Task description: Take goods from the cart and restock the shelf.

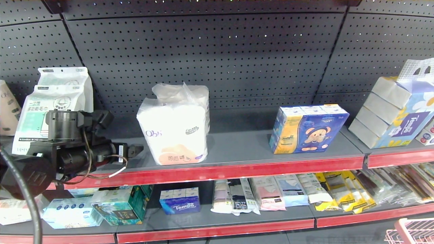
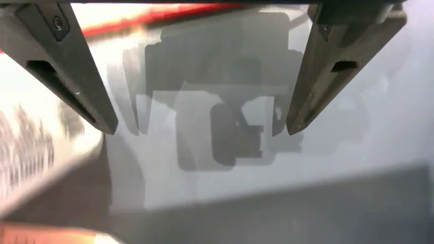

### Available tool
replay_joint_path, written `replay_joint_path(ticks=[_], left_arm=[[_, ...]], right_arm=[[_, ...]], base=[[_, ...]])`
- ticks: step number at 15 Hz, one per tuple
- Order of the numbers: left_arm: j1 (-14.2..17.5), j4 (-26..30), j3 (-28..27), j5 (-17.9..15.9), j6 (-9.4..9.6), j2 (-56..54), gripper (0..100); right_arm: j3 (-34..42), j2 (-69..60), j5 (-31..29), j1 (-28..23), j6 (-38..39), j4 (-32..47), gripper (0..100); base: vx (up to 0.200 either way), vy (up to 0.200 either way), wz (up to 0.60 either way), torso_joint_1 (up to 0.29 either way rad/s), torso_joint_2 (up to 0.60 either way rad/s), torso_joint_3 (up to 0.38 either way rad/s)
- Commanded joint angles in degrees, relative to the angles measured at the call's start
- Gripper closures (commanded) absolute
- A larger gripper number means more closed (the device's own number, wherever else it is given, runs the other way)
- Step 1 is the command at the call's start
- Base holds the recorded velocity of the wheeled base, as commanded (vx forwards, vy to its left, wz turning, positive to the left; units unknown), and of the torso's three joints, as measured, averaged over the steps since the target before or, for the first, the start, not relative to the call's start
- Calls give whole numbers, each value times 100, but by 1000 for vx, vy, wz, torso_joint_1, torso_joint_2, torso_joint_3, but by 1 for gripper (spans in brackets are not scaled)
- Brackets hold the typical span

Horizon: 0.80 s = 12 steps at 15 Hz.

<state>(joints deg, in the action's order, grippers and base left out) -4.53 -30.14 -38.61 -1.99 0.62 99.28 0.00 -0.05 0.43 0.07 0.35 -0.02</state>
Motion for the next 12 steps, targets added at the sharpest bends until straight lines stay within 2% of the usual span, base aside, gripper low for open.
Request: replay_joint_path(ticks=[1,2,3,5,6,7,9,12], left_arm=[[357,579,662,-65,210,-1157,0],[533,860,934,-135,298,-1710,0],[911,1344,1444,-364,386,-2914,0],[1165,1713,1927,-584,430,-4321,0],[1183,2170,2226,-847,439,-5762,0],[1183,2363,2252,-900,439,-6201,0],[1174,3101,2270,-891,412,-7660,0],[1174,3752,2498,-847,333,-8970,0]], right_arm=[[0,5,1,1,0,-6,0],[0,5,1,1,0,2,0],[0,5,1,1,0,-6,0],[0,5,1,1,0,-6,0],[0,5,1,1,0,2,0],[0,5,1,1,0,-6,0],[0,5,1,1,0,-6,0],[0,5,1,1,0,2,0]], base=[[0,0,0,0,0,0],[0,0,0,0,0,0],[0,0,0,0,0,0],[0,0,0,0,0,0],[0,0,0,0,0,0],[0,0,0,0,0,0],[0,0,0,0,0,0],[0,0,0,0,0,0]])
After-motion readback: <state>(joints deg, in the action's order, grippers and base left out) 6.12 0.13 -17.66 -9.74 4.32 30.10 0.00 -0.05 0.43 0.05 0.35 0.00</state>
